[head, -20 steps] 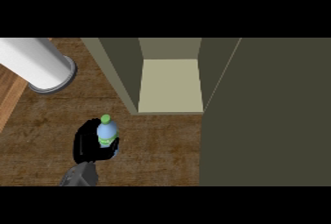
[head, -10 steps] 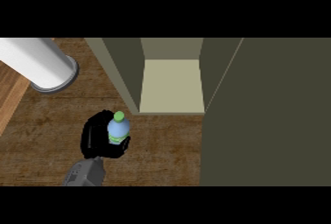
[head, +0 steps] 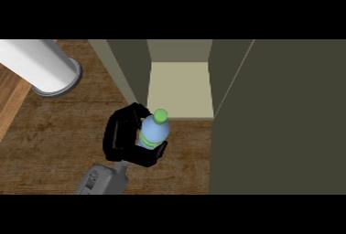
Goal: Pick up the bottled water, place it into the cabinet and close the cabinet
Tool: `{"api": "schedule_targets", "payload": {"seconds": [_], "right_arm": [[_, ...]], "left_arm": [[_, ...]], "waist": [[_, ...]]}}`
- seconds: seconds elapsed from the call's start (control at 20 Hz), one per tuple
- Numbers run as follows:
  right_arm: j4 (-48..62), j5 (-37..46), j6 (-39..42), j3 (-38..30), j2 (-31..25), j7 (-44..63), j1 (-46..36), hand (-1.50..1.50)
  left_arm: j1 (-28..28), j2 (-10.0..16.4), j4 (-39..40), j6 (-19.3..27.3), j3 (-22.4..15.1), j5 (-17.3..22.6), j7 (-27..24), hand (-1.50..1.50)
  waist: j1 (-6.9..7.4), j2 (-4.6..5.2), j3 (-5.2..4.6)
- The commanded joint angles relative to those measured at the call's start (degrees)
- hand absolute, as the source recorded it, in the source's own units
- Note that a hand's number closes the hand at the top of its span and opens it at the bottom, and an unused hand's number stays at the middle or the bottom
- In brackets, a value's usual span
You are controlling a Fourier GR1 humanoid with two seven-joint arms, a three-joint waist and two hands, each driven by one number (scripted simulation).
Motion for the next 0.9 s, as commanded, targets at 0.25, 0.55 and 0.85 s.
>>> {"api": "schedule_targets", "payload": {"seconds": [0.25,0.55,0.85], "right_arm": [[-7.52,-2.16,-2.51,1.42,0.93,6.01,-2.03,-1.5],[-6.1,-2.95,-0.26,-0.54,0.52,4.81,-2.0,-1.5],[-7.02,-5.37,-1.03,-3.16,-0.66,7.23,-3.47,-1.5]], "left_arm": [[-8.41,-0.02,-13.5,23.46,-14.26,-2.77,14.63,1.5],[-20.61,-0.02,-7.19,37.09,-17.29,-0.74,14.38,1.5],[-26.5,-0.02,0.2,38.8,-13.36,-0.59,13.84,1.5]], "waist": [[-0.57,0.32,-0.02],[-1.69,0.37,-0.02],[-1.43,0.53,-0.05]]}}
